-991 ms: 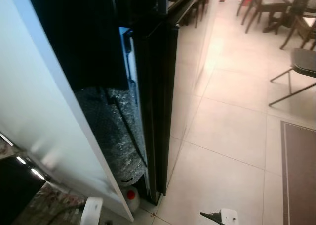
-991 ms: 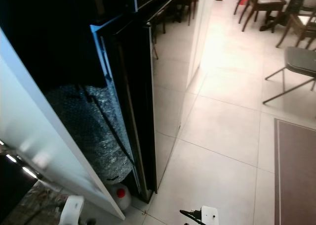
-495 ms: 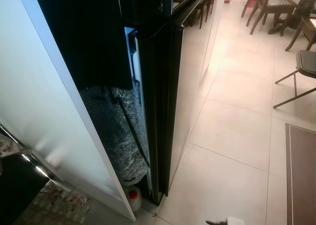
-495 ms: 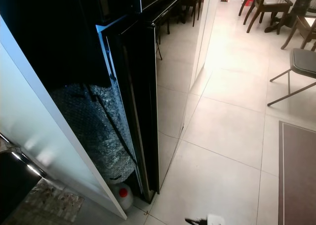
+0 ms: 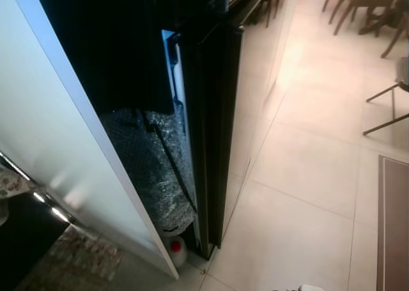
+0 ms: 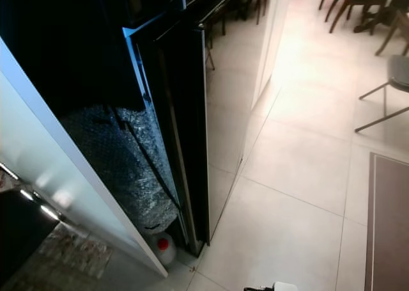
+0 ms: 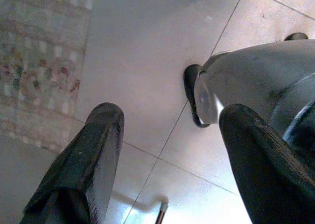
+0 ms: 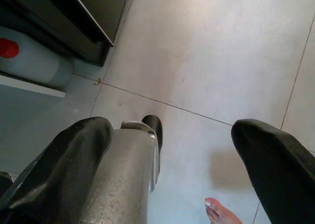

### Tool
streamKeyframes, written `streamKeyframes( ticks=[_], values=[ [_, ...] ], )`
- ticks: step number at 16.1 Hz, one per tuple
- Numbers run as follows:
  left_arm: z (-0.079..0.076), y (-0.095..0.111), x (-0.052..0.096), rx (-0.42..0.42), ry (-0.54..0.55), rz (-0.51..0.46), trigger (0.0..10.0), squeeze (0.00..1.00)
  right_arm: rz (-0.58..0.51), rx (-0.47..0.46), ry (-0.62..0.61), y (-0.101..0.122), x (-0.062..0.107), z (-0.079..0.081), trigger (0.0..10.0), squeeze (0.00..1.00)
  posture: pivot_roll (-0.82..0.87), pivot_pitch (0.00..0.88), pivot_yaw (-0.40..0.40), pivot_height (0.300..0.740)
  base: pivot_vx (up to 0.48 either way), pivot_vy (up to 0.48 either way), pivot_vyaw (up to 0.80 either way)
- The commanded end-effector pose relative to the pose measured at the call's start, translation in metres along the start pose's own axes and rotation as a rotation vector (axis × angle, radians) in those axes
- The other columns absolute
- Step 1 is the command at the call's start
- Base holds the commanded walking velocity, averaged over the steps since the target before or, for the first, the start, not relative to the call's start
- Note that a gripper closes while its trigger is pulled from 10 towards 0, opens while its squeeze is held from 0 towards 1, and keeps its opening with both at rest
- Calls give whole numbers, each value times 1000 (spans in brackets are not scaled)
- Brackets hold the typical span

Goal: Restocking fridge

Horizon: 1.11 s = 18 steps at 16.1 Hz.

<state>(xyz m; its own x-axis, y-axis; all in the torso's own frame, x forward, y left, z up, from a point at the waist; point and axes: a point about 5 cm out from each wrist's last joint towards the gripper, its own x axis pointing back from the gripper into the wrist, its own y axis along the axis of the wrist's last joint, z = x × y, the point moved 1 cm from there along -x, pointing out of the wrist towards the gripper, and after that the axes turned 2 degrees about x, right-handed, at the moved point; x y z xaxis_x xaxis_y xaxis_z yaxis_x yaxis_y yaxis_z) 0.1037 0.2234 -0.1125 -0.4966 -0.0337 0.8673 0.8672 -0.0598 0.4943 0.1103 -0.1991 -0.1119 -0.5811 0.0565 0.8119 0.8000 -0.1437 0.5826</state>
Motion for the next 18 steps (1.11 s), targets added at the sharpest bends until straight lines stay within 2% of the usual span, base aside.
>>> streamKeyframes(
  ticks=[1, 4, 7, 9, 10, 11, 12, 14, 15, 17, 18],
  values=[
    [12, 6, 1, -12, 11, -27, 10000, 0, 176, -15, -10, -57, 23, -4, 10000, 0, -10, 186, 68, 740, 0, 0, 0],
    [14, -4, 6, -15, -1, -37, 10000, 0, 177, -11, -6, -66, 30, -6, 10000, 0, -8, 225, 66, 740, 0, 0, 0],
    [0, -6, 7, -12, -24, -66, 10000, 0, 175, -8, -4, -70, 34, -8, 10000, 0, -7, 250, 67, 740, 0, 0, 0],
    [1, 5, 8, -11, -32, -165, 10000, 0, 88, 28, -29, -60, 34, -13, 10000, 0, -9, 265, 65, 740, 0, 0, 0],
    [3, 21, 9, -7, -33, -250, 10000, 0, -45, 34, -43, -40, 31, -16, 10000, 0, -3, 269, 65, 740, 0, 0, 0],
    [1, 34, 9, -3, -38, -315, 10000, 0, -124, 43, -50, -27, 30, -17, 10000, 0, -2, 267, 64, 740, 0, 0, 0],
    [-7, 61, 13, -25, -66, -465, 10000, 0, -294, 50, -45, 2, 31, -16, 10000, 0, -3, 265, 64, 740, 0, 0, 0],
    [-17, 104, 31, -12, -83, -691, 10000, 0, -523, 82, -37, 50, 37, -12, 10000, 0, -13, 256, 62, 740, 0, 0, 0],
    [-23, 126, 49, -9, -96, -807, 10000, 0, -646, 108, -23, 83, 42, -5, 10000, 0, -12, 247, 60, 740, 0, 0, 0],
    [-24, 134, 60, -18, -102, -863, 10000, 0, -730, 127, -17, 105, 48, -1, 10000, 0, -10, 245, 60, 740, 0, 0, 0],
    [-24, 140, 75, -13, -101, -910, 10000, 0, -809, 151, -23, 123, 55, 1, 10000, 0, -7, 242, 62, 740, 0, 0, 0]
  ],
)
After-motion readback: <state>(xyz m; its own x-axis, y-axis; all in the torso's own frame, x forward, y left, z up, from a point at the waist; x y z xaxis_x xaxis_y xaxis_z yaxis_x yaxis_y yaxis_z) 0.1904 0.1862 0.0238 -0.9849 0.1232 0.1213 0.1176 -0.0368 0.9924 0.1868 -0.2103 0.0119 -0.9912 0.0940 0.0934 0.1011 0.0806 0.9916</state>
